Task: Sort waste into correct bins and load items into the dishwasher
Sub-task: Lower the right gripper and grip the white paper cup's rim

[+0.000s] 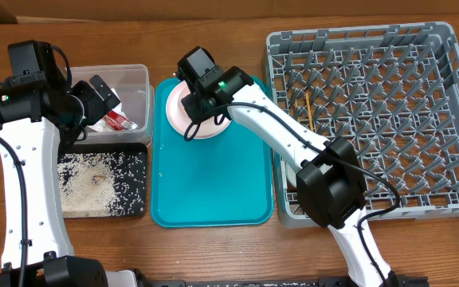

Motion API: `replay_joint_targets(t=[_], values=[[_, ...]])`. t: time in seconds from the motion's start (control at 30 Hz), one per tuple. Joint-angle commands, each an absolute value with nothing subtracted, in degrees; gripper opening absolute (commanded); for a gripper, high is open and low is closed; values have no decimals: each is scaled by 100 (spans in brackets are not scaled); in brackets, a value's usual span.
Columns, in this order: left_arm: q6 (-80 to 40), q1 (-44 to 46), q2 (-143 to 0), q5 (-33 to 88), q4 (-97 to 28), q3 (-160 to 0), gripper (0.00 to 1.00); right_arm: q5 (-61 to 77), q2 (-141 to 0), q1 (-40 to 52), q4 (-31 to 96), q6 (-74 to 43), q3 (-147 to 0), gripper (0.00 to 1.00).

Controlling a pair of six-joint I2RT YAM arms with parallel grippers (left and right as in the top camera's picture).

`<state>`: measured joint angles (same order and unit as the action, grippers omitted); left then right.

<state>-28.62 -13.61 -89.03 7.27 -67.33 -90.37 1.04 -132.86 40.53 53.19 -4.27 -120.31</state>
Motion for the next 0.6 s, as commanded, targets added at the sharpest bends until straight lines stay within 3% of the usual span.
replay_joint_targets(t=[0.0,0.57], values=[[-2919,-1347,-8807,725,-6724,-9118,100,47,-13279,4056,5325,-421,-11998,21],[-2919,-1347,-8807,722,-6724,-9118,100,47,-13279,4056,5459,-421,-11998,17]])
